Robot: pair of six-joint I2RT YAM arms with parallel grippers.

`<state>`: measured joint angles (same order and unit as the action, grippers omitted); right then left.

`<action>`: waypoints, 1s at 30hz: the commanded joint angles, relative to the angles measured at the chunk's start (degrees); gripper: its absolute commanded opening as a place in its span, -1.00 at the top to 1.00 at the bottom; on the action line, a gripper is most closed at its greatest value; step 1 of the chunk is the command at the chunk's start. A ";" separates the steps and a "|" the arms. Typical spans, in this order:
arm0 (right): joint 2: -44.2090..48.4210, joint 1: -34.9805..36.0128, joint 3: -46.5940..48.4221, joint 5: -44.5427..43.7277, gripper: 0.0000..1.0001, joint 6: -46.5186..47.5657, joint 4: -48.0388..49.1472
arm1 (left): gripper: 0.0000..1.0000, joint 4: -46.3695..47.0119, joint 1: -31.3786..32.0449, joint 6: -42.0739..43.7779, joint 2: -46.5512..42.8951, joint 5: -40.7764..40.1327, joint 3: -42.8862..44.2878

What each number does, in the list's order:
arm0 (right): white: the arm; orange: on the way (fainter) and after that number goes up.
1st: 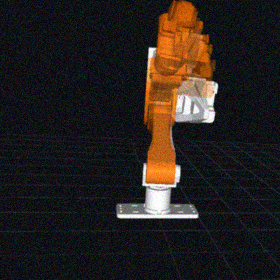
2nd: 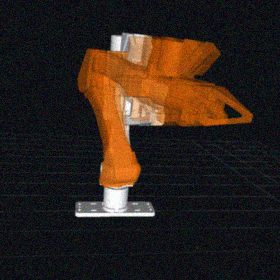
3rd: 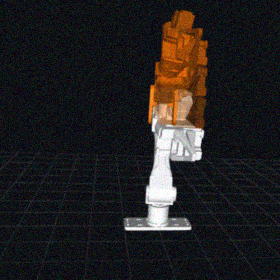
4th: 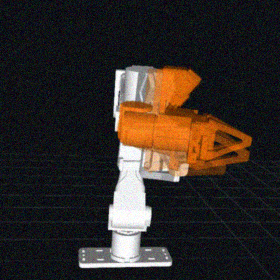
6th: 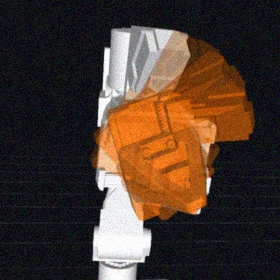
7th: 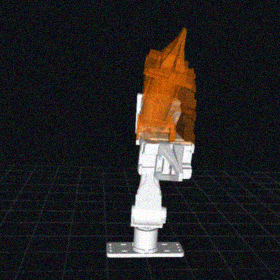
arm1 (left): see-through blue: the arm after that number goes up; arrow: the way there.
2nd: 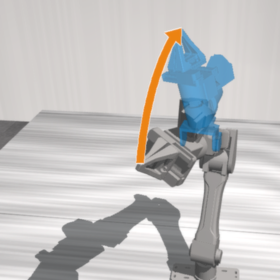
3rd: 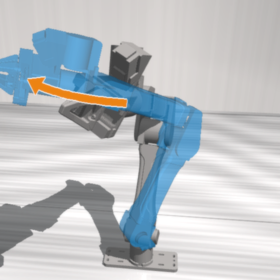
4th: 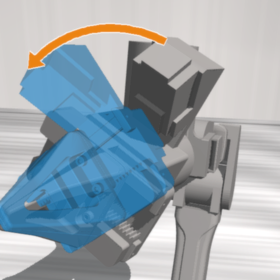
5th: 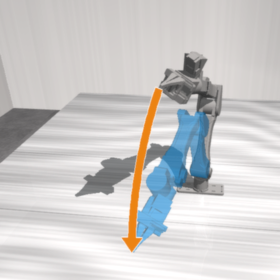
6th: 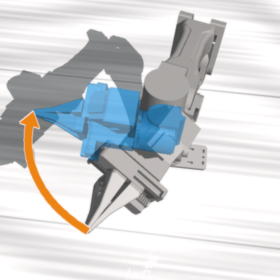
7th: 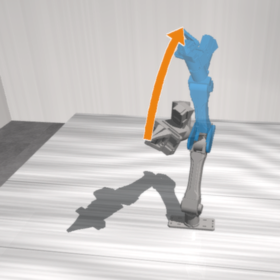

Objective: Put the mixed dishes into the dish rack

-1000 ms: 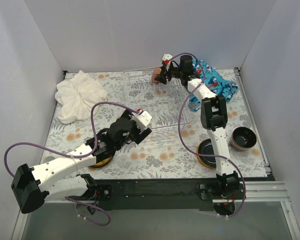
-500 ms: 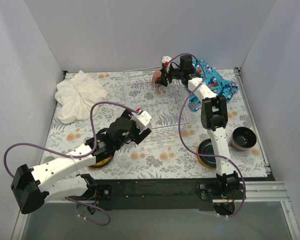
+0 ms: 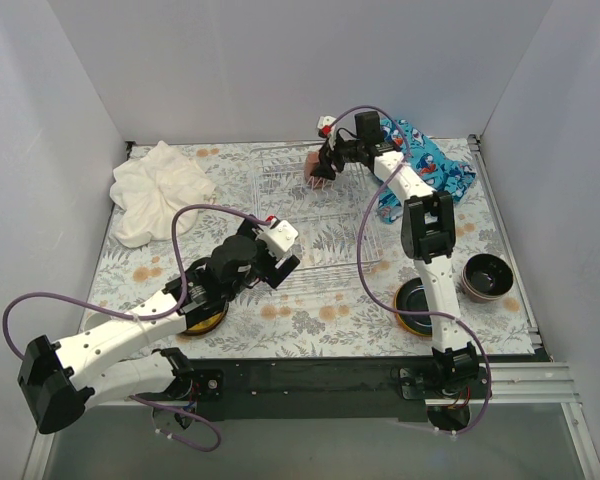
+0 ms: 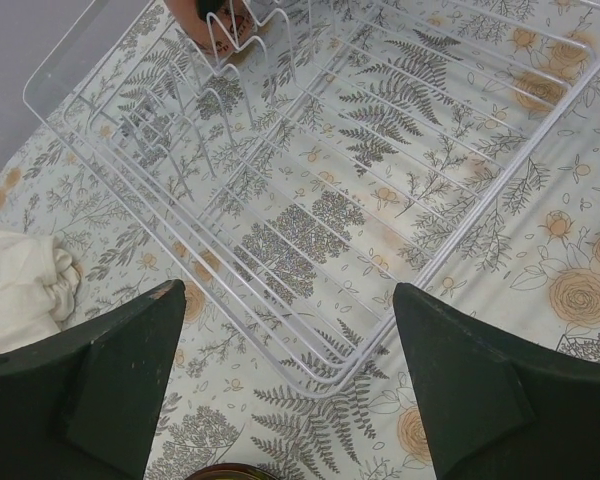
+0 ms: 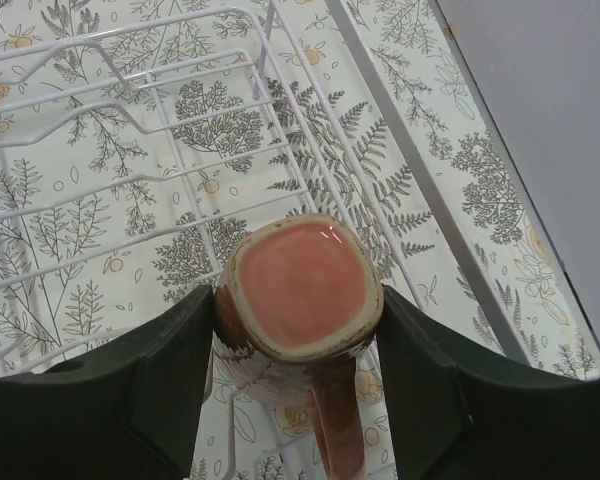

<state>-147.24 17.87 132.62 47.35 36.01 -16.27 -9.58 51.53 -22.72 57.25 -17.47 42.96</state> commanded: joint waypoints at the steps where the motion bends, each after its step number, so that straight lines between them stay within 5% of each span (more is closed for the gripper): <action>1: 3.27 1.38 -1.30 -2.87 0.42 -5.06 0.34 | -0.73 -0.79 -0.46 -0.48 -1.62 0.60 0.11; 6: 6.34 1.29 -3.50 -4.46 -0.19 -6.04 3.70 | -0.90 0.00 -1.34 -0.57 -0.74 -0.80 1.68; 9: 9.32 1.03 -4.91 -5.51 -0.91 -6.65 4.06 | -0.96 -1.57 -2.91 -0.13 1.71 -1.33 5.46; 10: 10.30 0.94 -5.26 -5.87 -0.96 -7.61 4.06 | -0.96 -3.06 -3.71 -0.83 2.85 -1.42 8.34; 20: 27.77 -0.20 -17.47 -5.08 -0.96 -11.30 3.62 | -0.96 -14.39 -17.33 -0.31 6.03 4.46 20.21; 30: 49.23 0.32 -40.67 -0.77 -0.96 -19.83 2.48 | -0.71 -53.82 -32.10 5.49 0.05 6.41 26.91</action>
<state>-104.66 18.00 98.13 43.81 20.99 -13.10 -42.46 22.92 -20.03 60.53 -11.77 66.22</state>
